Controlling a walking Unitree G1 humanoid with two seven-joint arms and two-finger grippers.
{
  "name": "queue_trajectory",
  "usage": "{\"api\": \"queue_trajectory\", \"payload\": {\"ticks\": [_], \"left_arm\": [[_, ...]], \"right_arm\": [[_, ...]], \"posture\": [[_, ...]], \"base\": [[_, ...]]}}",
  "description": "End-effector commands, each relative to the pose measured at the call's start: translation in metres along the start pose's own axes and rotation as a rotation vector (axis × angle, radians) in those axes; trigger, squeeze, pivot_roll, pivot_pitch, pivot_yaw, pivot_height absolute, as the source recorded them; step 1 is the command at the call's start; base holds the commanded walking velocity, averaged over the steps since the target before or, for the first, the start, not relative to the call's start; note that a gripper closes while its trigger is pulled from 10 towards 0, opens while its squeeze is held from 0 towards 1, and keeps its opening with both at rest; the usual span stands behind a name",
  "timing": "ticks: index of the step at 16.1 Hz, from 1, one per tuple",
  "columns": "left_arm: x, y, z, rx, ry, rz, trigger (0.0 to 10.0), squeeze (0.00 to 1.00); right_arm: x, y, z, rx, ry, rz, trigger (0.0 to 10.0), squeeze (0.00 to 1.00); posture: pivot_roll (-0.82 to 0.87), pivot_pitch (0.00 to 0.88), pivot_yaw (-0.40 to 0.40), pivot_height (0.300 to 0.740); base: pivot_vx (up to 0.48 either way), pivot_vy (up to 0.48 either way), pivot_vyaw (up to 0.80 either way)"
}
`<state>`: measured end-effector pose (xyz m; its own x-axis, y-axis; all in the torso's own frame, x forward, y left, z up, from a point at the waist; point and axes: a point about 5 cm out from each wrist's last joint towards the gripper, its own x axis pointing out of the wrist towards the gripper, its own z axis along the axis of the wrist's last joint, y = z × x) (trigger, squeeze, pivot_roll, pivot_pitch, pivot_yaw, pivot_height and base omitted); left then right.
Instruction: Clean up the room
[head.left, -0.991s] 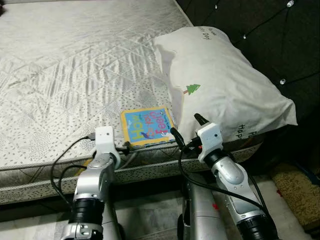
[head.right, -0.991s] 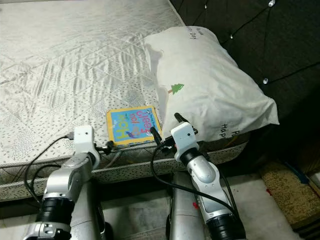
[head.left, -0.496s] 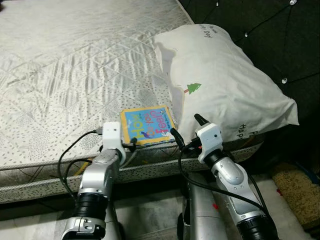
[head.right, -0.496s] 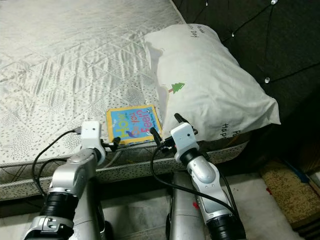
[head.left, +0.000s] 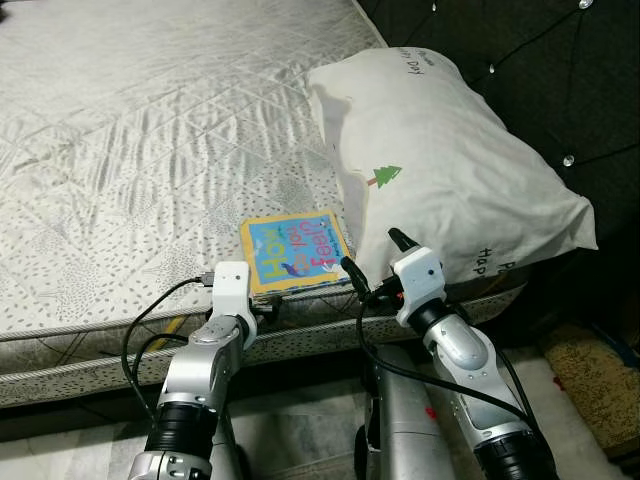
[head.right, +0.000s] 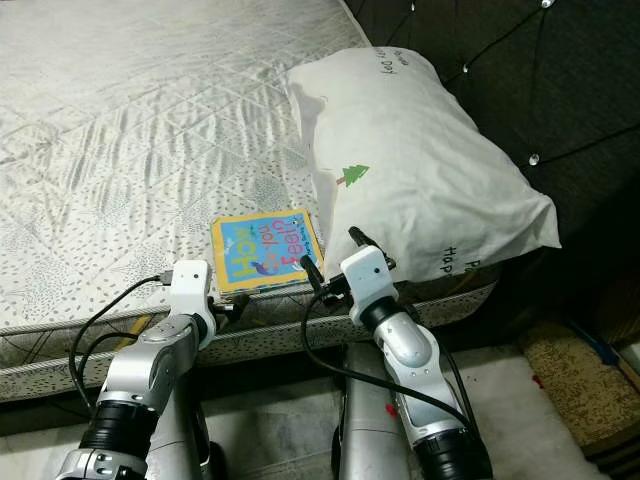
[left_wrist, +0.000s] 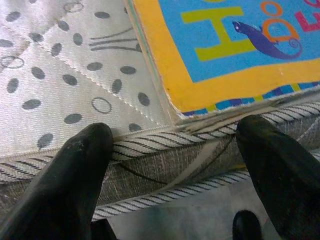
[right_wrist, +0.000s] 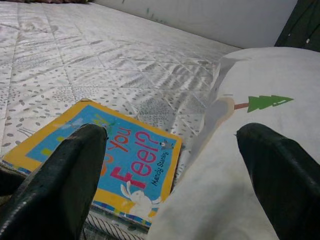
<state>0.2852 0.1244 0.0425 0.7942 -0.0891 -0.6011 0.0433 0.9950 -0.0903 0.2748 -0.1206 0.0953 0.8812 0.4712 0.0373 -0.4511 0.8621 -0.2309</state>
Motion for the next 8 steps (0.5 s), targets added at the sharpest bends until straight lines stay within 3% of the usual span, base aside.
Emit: {"api": "queue_trajectory", "payload": {"ticks": [1,8], "left_arm": [[0.002,0.007,0.002,-0.003,-0.005,0.035,10.0,0.0],[0.008,0.023,0.006,-0.019,0.002,0.077,10.0,0.0]], "right_arm": [[-0.002,-0.003,0.001,-0.014,-0.009,-0.007,10.0,0.0],[-0.004,-0.003,0.001,-0.025,-0.006,-0.003,10.0,0.0]], "posture": [[-0.08,0.051,-0.017,0.527],[-0.09,0.055,-0.018,0.527]], "base": [[0.0,0.0,0.0],[0.0,0.0,0.0]]}}
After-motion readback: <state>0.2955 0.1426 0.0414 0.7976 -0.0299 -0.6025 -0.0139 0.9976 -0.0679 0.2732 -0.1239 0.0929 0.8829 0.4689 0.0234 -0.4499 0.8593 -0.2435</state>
